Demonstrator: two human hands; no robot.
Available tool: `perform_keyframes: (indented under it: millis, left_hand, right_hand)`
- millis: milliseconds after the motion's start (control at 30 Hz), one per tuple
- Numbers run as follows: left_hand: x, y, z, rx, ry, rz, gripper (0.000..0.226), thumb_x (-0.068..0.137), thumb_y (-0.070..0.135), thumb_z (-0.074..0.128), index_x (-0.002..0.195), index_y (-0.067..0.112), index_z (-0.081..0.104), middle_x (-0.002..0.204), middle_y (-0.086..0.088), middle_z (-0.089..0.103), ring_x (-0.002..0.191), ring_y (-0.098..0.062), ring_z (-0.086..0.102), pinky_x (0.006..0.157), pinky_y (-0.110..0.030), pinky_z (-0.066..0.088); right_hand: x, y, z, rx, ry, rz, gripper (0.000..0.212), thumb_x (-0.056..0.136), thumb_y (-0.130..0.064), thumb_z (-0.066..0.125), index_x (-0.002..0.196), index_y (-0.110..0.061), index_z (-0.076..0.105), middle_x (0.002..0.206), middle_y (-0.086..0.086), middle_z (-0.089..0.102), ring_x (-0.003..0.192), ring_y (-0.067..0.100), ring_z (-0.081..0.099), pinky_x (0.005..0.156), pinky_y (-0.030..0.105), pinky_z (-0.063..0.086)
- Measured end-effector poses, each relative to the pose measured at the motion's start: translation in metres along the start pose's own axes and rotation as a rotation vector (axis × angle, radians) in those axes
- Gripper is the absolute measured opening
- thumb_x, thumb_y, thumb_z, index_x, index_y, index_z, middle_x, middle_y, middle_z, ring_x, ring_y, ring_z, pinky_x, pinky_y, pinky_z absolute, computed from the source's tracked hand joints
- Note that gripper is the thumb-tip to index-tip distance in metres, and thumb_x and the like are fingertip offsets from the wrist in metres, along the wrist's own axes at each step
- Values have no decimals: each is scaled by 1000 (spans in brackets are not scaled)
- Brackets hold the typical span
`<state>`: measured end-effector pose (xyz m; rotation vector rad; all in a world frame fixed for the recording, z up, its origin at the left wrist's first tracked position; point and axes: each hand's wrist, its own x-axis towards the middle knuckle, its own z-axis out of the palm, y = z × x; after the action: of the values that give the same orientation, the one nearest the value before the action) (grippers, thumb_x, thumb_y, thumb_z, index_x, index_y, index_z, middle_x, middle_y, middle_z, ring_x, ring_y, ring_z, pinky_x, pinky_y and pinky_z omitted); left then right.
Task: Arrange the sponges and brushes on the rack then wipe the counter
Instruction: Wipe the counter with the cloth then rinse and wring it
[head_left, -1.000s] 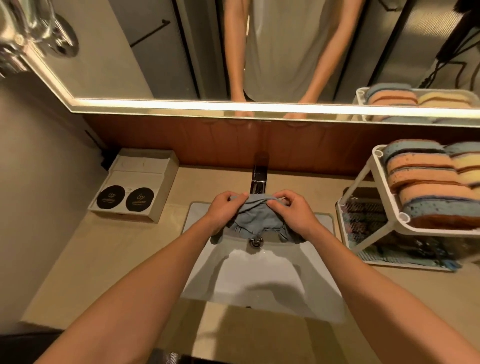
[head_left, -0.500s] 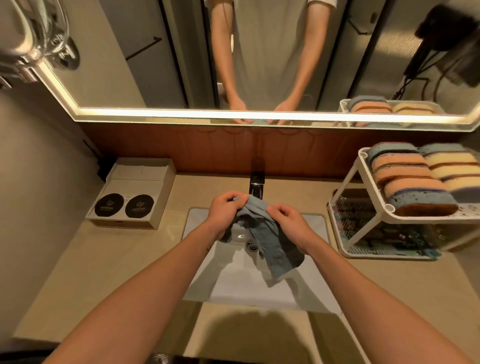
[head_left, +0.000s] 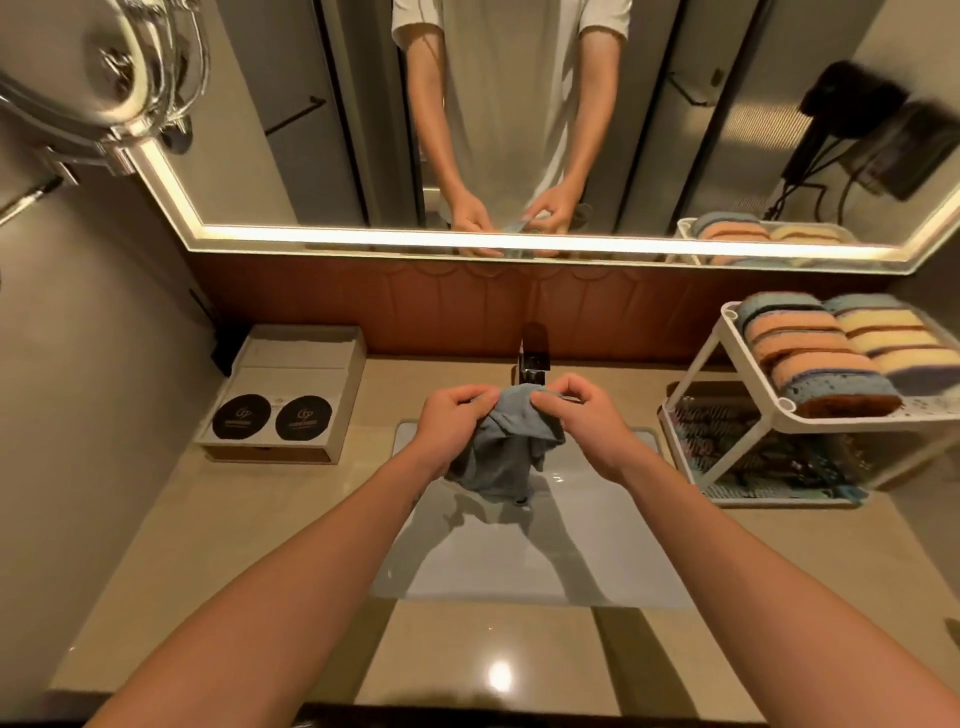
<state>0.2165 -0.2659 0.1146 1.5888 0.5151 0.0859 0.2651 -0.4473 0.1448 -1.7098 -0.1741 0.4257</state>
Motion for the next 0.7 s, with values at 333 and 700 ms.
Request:
perform_keyframes:
  millis: [333,700]
  left_hand:
    - [-17,5,-10,80,-117,-3,16,101,20,58,101,17,74,99,-2,72,99,-18,65,84,-29,55]
    - [-25,11,-19,135,-366,67,33,97,34,65,129,27,58,117,2,66,107,-15,65,88,-33,59]
  right_hand:
    - [-6,-29,32,-130,74,-221,7,91,-21,73,94,-16,71,90,-2,70,82,4,65,77,26,57]
    - [-13,-55,41,-22,162,-362,9,97,-21,66,100,-13,68,93,0,68,82,7,66,73,26,59]
